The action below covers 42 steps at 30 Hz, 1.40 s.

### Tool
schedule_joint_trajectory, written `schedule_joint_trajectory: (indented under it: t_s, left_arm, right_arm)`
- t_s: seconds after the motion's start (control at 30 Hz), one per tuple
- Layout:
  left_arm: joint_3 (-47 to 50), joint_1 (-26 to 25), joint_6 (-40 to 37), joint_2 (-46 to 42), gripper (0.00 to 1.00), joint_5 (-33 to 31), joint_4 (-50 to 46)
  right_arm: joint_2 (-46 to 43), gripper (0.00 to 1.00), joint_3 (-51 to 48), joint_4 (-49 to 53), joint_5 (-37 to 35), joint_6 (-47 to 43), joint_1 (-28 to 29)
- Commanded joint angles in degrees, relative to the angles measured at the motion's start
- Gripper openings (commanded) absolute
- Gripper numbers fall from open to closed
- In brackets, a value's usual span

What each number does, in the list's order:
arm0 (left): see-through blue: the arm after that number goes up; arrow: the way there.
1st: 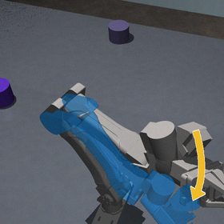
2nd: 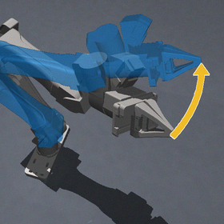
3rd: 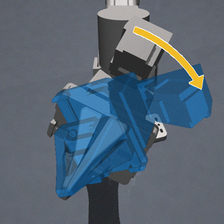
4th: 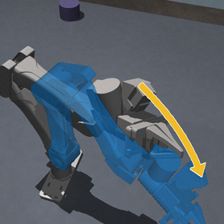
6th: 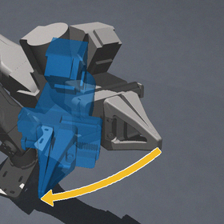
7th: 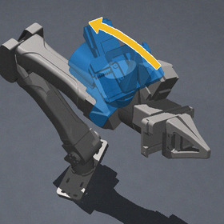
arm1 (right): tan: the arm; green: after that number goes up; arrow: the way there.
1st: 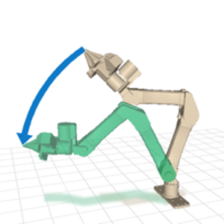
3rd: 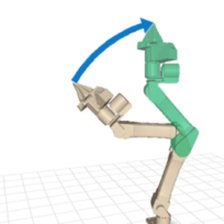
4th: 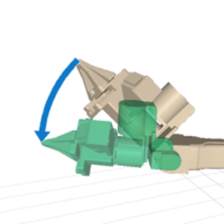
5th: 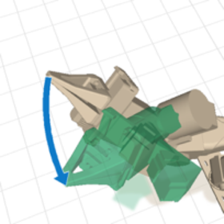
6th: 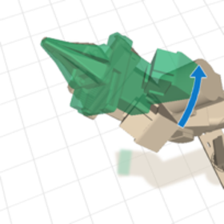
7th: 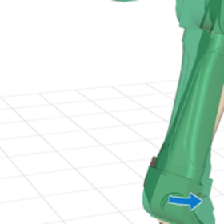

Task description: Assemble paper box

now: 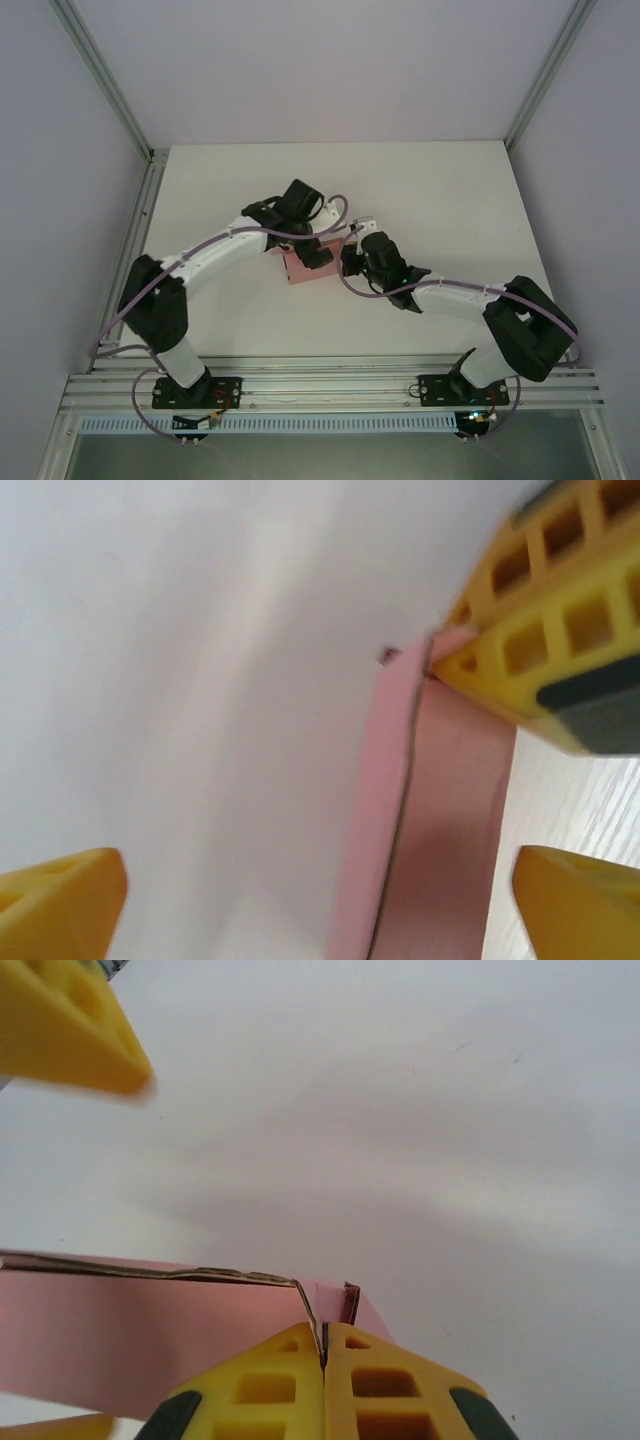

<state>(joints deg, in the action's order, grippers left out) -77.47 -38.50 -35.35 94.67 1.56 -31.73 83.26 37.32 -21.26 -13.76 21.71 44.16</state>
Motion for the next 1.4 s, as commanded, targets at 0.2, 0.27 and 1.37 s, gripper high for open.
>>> schedule_joint_trajectory:
  t_s: [0.2, 0.27, 1.37]
  left_arm:
    - [10.7, 0.5, 13.9, -15.3, 0.99, -15.3, -1.2]
    - [12.9, 0.7, 14.8, -16.6, 0.93, -15.3, -2.3]
    - [10.5, 12.3, 28.2, -10.3, 0.00, 3.8, -3.5]
  right_arm:
    - [0.7, 0.00, 2.8, 18.6, -1.4, 3.9, 1.7]
    - [1.3, 0.00, 3.4, 18.8, -0.9, 3.7, 1.9]
    - [5.6, 0.00, 8.9, 24.1, -0.6, 3.2, 2.9]
